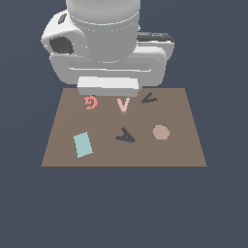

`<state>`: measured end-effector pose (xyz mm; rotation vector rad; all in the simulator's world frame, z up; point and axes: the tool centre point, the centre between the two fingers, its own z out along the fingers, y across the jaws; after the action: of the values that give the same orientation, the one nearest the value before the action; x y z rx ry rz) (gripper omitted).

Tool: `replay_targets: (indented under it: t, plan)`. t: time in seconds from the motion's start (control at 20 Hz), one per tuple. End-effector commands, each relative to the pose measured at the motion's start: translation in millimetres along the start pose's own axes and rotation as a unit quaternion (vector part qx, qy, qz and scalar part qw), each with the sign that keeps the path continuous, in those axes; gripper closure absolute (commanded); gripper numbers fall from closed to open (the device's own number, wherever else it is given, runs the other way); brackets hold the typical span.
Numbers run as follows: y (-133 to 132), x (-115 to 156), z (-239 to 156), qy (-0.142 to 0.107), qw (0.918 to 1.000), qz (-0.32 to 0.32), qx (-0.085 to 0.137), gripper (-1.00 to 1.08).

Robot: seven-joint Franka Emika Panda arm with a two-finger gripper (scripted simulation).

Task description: Insert a designated object into the corresponding slot on a board.

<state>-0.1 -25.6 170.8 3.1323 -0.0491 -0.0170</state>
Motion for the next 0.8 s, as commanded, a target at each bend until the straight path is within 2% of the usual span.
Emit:
replay_targets:
  t: [0.0,0.4,0.75]
  plan:
    - [0,0,0,0.0,1.0,0.0,0.0,-0.92]
    - [-3,-7,15,0.001,1.0,-0.006,0.001,-0.92]
    - [-11,-25,52,0.002,0.9998,-0.021,0.002,-0.92]
